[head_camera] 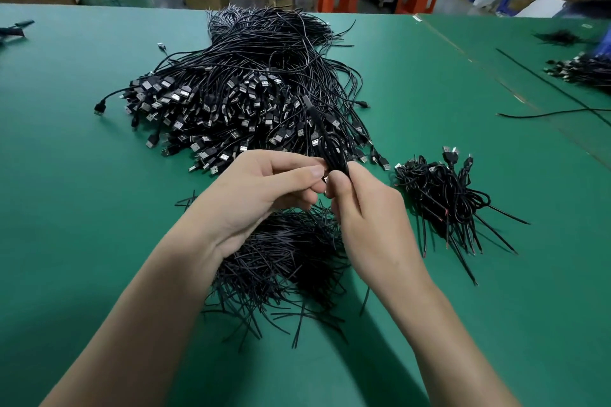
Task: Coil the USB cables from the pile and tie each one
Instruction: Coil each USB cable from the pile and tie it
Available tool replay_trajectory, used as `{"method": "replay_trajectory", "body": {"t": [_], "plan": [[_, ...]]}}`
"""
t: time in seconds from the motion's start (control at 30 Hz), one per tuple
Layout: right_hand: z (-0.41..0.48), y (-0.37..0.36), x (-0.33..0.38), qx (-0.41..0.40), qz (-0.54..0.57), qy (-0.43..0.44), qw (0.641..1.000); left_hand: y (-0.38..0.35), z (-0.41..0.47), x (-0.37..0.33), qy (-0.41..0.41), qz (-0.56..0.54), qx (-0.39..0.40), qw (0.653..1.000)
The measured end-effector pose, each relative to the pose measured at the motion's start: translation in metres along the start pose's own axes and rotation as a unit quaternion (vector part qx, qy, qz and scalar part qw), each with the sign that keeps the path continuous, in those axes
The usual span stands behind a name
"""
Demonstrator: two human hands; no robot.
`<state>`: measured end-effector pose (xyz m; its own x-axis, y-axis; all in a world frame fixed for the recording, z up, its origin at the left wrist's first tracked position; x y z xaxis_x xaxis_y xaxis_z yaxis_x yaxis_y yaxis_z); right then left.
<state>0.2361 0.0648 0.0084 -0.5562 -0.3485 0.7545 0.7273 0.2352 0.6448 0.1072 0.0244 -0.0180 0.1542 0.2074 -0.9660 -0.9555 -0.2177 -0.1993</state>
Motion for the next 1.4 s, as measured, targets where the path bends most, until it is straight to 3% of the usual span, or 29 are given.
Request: {"method": "replay_trajectory", "body": {"t": [0.17, 0.33, 0.5, 0.8, 0.97, 1.2, 1.4], "plan": [[0.003, -0.002, -0.002, 0.051, 0.094, -0.030, 0.994, -0.003, -0.002, 0.008, 0.011, -0.036, 0.032, 0.999], [0.003, -0.010, -0.007, 0.136, 0.210, -0.065, 0.966, -0.005, -0.003, 0.013, 0.014, -0.034, 0.080, 0.996], [-0.007, -0.021, 0.002, 0.225, 0.292, -0.084, 0.926, -0.002, 0.000, 0.020, 0.002, -0.043, 0.042, 0.998], [-0.007, -0.018, 0.002, 0.244, 0.246, -0.074, 0.935, -0.009, 0.001, 0.021, -0.020, -0.060, 0.006, 0.998], [-0.007, -0.018, 0.002, 0.269, 0.245, -0.077, 0.928, -0.019, 0.000, 0.017, -0.034, -0.076, 0.038, 0.996], [-0.021, -0.034, -0.006, 0.398, 0.302, -0.129, 0.857, -0.025, -0.002, 0.026, -0.024, -0.108, 0.050, 0.993], [-0.025, -0.044, -0.009, 0.439, 0.379, -0.170, 0.797, -0.033, -0.002, 0.018, -0.056, -0.094, 0.054, 0.993]]}}
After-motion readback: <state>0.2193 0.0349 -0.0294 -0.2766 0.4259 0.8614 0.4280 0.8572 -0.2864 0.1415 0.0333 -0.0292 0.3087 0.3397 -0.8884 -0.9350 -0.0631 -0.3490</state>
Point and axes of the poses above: each hand's wrist, its own z-axis towards the middle knuckle, its own y-axis out of the back of the hand, x = y × z, the point moved 10 cm from there along z, towards the middle knuckle, and after that the axes turned 13 degrees about -y, right-handed, at the moved point
